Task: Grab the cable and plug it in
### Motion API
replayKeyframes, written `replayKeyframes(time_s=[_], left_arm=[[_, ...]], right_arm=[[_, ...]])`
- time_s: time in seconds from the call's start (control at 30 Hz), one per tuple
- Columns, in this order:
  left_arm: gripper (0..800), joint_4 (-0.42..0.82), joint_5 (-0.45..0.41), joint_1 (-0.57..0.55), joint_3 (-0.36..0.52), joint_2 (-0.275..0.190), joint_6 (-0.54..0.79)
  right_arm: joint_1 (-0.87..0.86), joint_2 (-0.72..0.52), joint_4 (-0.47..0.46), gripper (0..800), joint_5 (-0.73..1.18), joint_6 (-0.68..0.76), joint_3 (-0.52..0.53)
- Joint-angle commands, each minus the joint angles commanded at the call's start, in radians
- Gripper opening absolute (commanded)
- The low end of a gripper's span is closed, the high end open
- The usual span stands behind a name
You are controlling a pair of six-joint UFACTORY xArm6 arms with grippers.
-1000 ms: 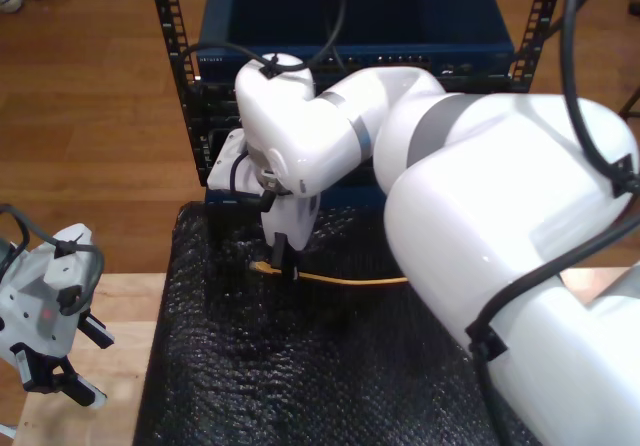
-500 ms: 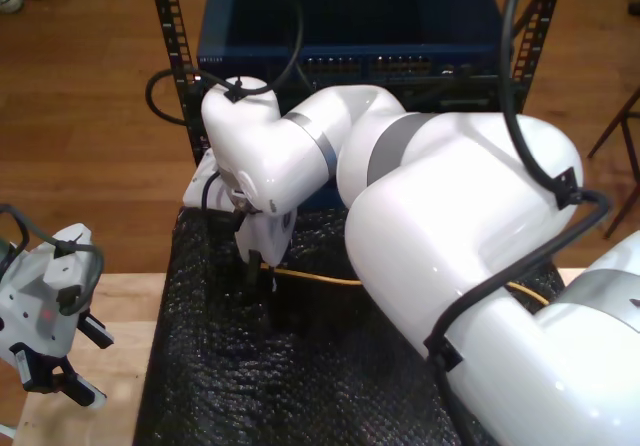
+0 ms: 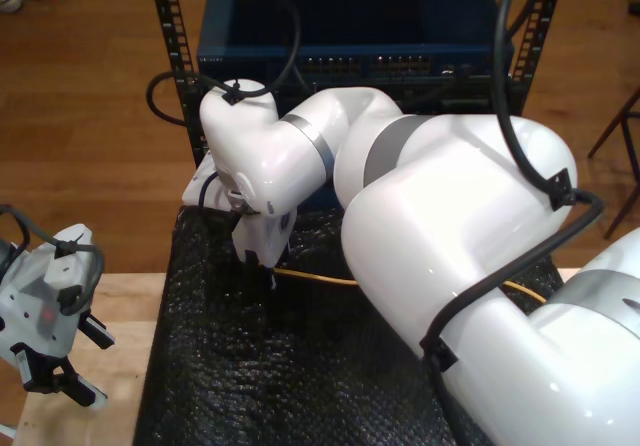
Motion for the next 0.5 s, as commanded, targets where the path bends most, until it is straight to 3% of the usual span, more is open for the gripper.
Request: replayKeyframes(time_s=[0.43, 0.5], left_arm=[[800, 0.000, 0.000, -0.002, 0.000, 0.000, 0.000], [800, 0.000, 0.000, -0.002, 0.000, 0.000, 0.000]], right_arm=[[0.002, 0.009, 0.002, 457, 0.000, 0.026, -0.002], [0.002, 0.009, 0.000, 409, 0.000, 0.026, -0.002]])
